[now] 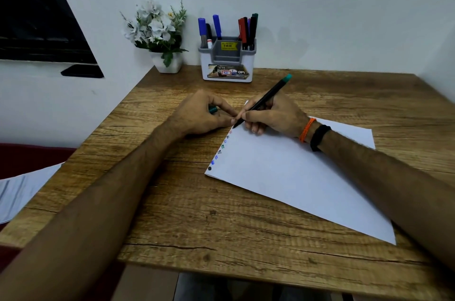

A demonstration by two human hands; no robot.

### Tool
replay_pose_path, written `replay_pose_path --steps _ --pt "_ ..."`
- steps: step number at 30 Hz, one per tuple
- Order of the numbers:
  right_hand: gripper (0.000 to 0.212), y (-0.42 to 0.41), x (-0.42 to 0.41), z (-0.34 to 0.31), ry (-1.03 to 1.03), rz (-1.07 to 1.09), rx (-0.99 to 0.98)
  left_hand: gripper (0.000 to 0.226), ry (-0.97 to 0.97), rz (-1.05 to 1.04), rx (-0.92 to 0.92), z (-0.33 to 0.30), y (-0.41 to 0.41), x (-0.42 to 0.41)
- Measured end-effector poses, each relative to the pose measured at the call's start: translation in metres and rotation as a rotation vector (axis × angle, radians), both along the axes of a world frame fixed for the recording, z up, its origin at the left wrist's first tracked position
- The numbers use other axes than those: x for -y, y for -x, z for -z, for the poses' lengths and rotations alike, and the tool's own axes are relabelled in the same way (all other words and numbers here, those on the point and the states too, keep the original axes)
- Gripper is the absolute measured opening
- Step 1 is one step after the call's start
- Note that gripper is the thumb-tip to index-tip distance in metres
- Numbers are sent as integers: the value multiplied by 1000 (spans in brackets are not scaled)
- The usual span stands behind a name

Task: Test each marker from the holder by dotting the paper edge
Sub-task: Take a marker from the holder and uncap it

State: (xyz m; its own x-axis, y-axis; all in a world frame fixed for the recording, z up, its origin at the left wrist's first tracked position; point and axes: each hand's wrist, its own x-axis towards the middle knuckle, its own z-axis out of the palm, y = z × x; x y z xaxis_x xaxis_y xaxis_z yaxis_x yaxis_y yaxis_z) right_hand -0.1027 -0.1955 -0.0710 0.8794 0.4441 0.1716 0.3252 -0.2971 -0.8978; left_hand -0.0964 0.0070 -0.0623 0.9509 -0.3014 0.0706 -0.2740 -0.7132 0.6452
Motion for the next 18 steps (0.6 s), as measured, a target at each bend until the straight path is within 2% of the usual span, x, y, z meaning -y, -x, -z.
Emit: replay_pose_path --steps 18 --pt "14 1 0 -1 -3 14 -3 22 2 10 13 1 0 0"
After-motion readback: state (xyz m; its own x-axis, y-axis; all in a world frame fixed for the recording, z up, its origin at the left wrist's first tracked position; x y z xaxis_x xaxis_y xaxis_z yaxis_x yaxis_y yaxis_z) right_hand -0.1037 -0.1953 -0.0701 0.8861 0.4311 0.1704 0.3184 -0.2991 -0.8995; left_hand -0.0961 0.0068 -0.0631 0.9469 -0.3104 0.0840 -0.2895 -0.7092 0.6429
